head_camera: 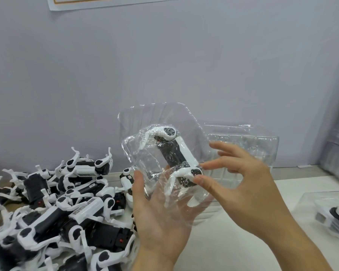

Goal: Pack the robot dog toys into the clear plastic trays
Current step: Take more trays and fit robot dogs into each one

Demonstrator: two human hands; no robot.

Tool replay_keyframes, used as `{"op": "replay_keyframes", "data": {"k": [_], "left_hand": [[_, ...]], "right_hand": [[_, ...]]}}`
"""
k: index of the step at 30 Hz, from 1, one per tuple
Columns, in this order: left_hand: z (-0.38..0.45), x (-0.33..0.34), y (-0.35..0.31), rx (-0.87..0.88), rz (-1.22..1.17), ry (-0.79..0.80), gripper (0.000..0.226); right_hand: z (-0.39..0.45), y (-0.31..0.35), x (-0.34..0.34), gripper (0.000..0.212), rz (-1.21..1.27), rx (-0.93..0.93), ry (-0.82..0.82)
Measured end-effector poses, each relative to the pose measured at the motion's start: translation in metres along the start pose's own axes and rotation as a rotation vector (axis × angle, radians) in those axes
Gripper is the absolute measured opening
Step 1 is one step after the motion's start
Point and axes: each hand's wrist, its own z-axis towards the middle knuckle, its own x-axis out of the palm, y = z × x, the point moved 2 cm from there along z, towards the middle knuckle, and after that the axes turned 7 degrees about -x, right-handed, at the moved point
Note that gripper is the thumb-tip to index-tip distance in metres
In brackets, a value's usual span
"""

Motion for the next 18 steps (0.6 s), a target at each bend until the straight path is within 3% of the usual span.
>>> {"op": "replay_keyframes", "data": {"k": [2,5,7,9,12,15,18], "left_hand": [[0.0,-0.001,-0.001,-0.038,-0.01,0.078,0.079],[0.004,-0.005,-0.005,0.022,0.106,0.028,0.079],[0.003,-0.007,-0.012,0.086,0.271,0.0,0.083],[-0.001,-0.007,-0.018,0.156,0.491,0.008,0.074],[-0.007,-0.002,-0.024,0.24,0.916,0.071,0.047],[-0.003,-0.005,-0.023,0.281,1.271,0.069,0.049],[-0.002,-0.003,-0.008,0.214,1.647,0.038,0.065]], "right_hand": [[0.0,-0.002,0.0,0.034,0.001,-0.006,-0.01],[0.001,-0.007,-0.009,0.031,0.039,-0.011,-0.05],[0.003,-0.011,-0.023,0.021,0.087,-0.024,-0.165],[0.004,-0.017,-0.041,0.011,0.132,-0.035,-0.345],[0.004,-0.025,-0.064,0.021,0.238,0.019,-0.545],[0.003,-0.028,-0.076,0.024,0.252,0.077,-0.582],[0.003,-0.022,-0.076,0.025,0.18,0.046,-0.584]]}}
